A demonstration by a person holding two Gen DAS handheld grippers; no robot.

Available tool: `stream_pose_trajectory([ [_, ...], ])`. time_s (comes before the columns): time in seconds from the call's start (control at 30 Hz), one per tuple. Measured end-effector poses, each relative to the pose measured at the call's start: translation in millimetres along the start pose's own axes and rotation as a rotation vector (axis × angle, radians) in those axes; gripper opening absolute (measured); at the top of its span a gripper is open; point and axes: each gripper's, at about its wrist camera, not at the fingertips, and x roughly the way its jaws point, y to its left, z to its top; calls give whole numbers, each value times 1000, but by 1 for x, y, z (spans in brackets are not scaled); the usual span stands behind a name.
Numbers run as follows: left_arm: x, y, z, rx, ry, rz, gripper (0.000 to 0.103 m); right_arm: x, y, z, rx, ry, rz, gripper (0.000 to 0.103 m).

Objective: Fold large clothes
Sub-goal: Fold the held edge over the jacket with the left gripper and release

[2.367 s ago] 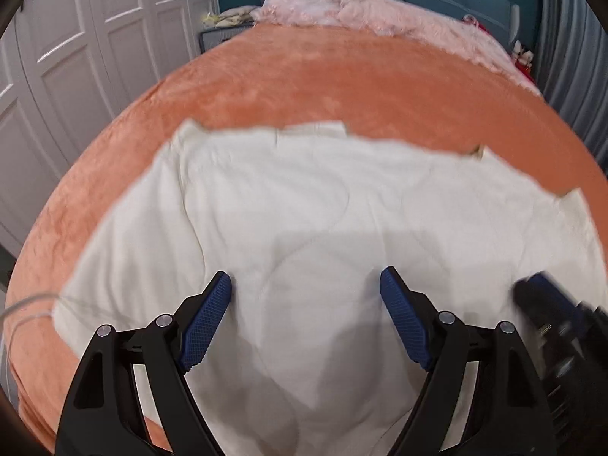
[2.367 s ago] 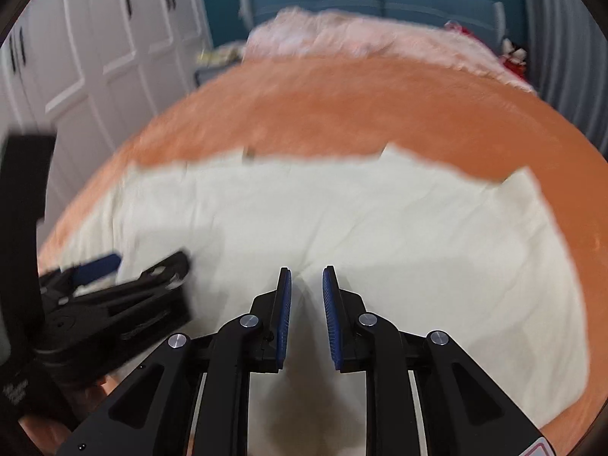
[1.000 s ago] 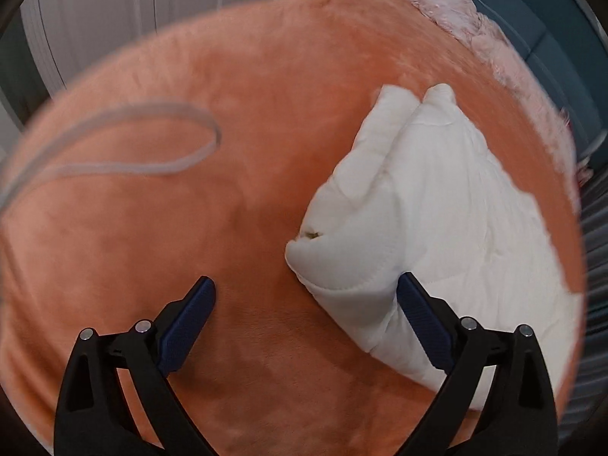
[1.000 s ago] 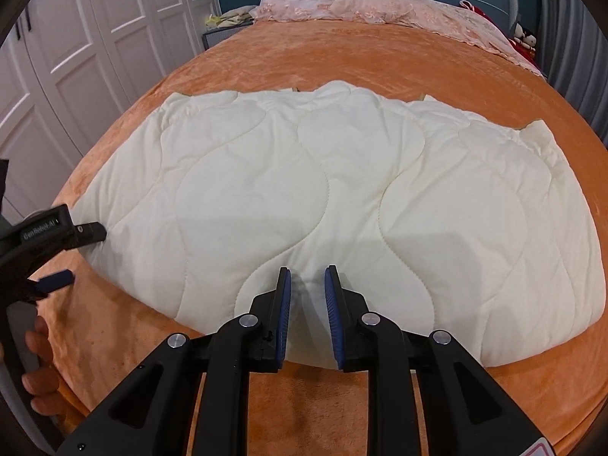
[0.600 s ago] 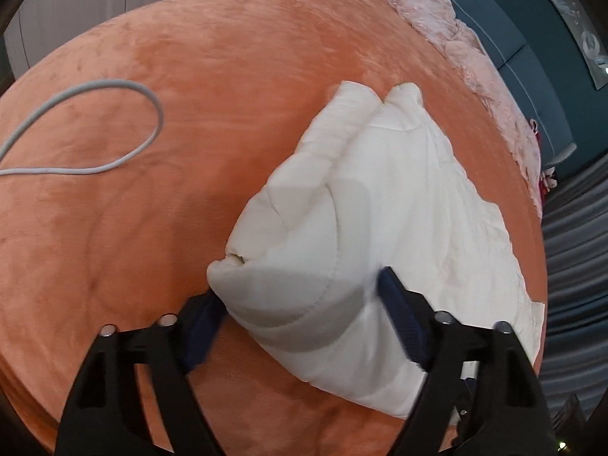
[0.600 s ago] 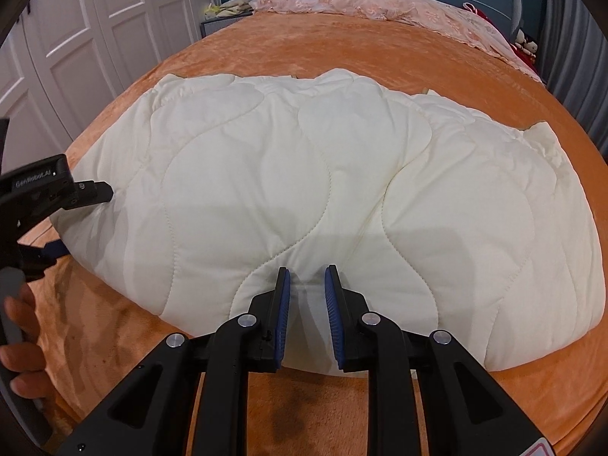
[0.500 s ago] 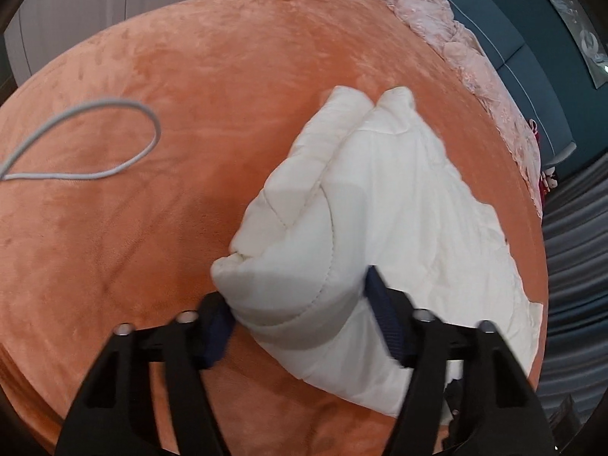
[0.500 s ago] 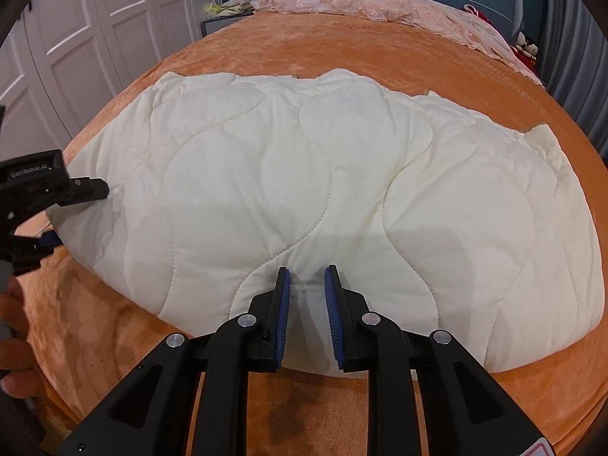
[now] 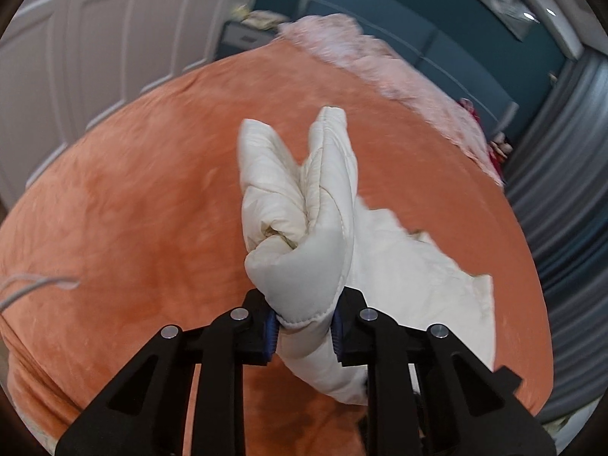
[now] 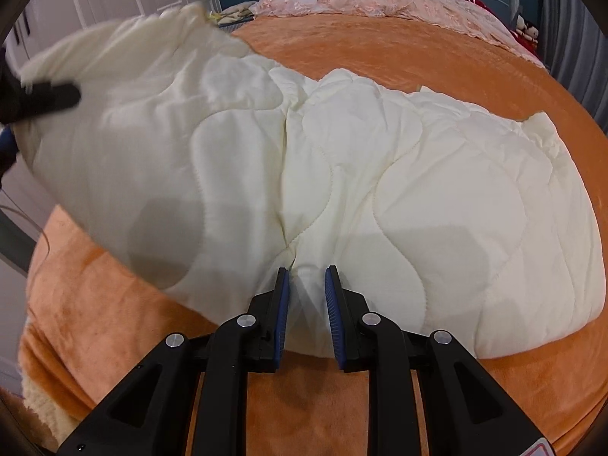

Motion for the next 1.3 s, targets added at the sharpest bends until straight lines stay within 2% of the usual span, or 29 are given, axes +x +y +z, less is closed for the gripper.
stream_pose_trajectory([
  [0.17,-13,-53,-6,113,-4,-58,19,-30,-24,-7,26,-48,34,21],
  [0.27,-14,-97,-20,205,9,-94,19,-49,-47,-16,44,-76,32,30],
  [0.43,2,-149,-51,322,59,-128,19,-78,-100,-40,124,-107,-4,32],
  [0.53,23,-175,-73,371,121,-141,18,-89,-129,-51,173,-114,-32,32],
  [0.7,56,-199,-107,439,196,-122,18,-95,-164,-69,248,-106,-74,32],
  [0.8,67,-200,-120,460,223,-109,18,-95,-178,-78,286,-97,-81,32],
  [1.03,91,-205,-143,521,266,-74,22,-97,-177,-81,288,-104,-88,32],
  [1.1,85,-203,-141,513,257,-79,24,-106,-177,-78,264,-130,-91,35],
  [1.2,60,-196,-128,471,216,-127,42,-123,-176,-79,227,-185,-98,53],
  [1.27,39,-187,-118,441,172,-161,70,-134,-171,-77,197,-222,-95,55],
  [1.3,30,-180,-112,417,143,-163,76,-137,-170,-75,184,-230,-95,57],
])
